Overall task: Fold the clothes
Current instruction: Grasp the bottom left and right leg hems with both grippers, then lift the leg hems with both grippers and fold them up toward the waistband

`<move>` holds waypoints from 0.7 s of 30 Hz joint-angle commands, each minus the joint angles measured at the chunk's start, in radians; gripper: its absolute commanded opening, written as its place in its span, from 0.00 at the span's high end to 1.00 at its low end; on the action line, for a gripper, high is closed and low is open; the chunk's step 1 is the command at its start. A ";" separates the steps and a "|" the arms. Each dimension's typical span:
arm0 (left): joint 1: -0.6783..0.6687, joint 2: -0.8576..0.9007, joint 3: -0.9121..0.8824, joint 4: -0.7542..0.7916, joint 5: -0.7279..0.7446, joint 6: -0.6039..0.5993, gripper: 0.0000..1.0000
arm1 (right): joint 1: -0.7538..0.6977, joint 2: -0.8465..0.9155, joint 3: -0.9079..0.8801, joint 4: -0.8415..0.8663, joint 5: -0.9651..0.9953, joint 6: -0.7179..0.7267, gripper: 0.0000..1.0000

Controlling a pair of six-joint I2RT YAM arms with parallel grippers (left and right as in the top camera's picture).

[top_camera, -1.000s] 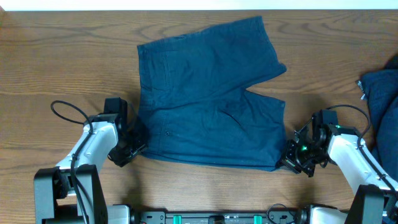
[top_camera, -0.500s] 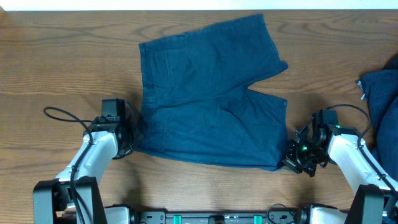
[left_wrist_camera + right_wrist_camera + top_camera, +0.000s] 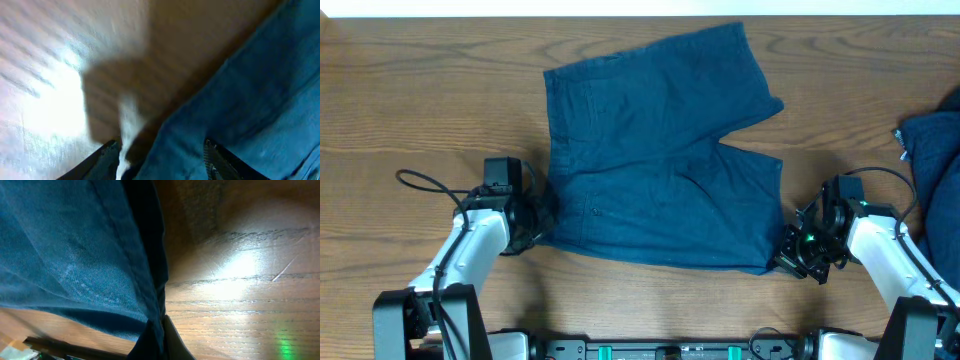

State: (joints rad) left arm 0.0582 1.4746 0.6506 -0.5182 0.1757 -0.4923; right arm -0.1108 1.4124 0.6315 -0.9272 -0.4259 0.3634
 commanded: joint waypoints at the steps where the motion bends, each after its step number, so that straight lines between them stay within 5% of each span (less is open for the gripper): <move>1: 0.005 0.038 -0.069 -0.080 0.103 0.073 0.38 | 0.006 -0.012 0.014 -0.001 0.011 -0.005 0.99; 7: 0.005 0.026 -0.074 -0.166 0.108 0.069 0.37 | 0.006 -0.012 0.014 0.000 0.011 -0.005 0.99; 14: 0.004 0.026 -0.077 -0.045 0.022 0.069 0.38 | 0.006 -0.012 0.014 0.000 0.011 -0.005 0.99; 21: 0.004 0.026 -0.077 -0.034 0.021 0.069 0.69 | 0.006 -0.012 0.014 0.000 0.011 -0.005 0.99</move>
State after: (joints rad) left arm 0.0593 1.4471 0.6273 -0.5571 0.2104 -0.4366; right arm -0.1108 1.4124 0.6323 -0.9268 -0.4255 0.3634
